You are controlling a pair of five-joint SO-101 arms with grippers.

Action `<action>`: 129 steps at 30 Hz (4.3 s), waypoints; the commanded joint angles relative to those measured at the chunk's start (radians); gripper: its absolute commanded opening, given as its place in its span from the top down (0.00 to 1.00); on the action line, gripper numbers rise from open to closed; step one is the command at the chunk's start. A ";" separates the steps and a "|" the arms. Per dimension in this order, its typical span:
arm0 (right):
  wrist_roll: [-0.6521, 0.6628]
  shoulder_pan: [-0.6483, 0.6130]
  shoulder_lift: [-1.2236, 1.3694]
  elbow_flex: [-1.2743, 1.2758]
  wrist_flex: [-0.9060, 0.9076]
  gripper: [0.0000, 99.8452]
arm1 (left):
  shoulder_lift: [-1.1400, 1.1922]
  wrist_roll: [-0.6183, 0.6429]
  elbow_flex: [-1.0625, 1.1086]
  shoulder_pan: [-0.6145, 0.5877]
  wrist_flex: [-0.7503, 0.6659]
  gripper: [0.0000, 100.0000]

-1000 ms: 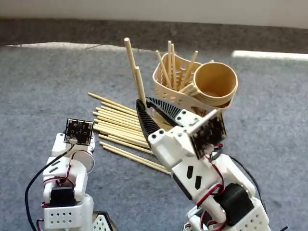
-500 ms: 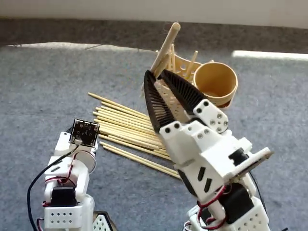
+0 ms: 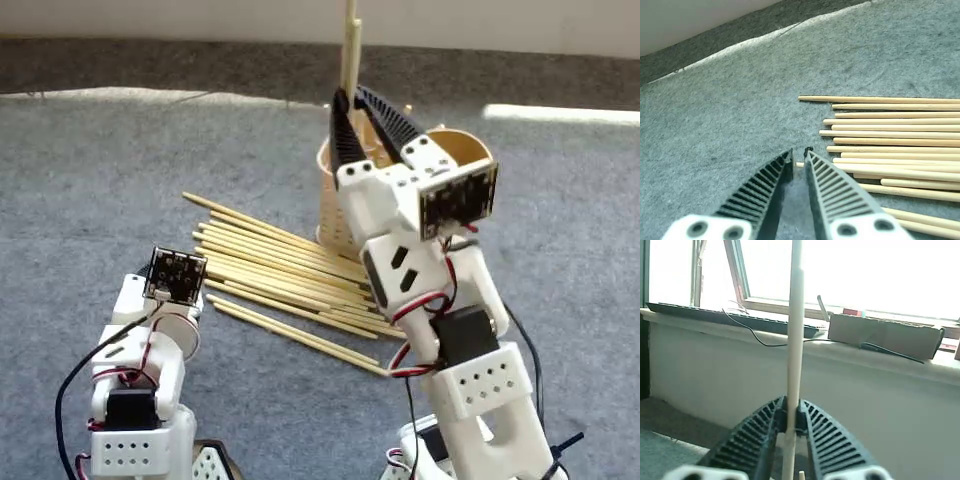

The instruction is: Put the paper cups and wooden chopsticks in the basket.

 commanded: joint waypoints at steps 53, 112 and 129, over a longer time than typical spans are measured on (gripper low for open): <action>-0.018 0.140 0.188 0.077 -0.300 0.87 | -0.002 0.000 0.012 -0.024 -0.014 0.95; 0.046 0.311 -0.892 0.837 0.802 0.98 | -0.002 -0.002 0.013 -0.018 -0.014 0.94; 0.046 0.354 -0.891 1.050 0.842 0.99 | -0.002 -0.003 0.002 0.004 -0.012 0.94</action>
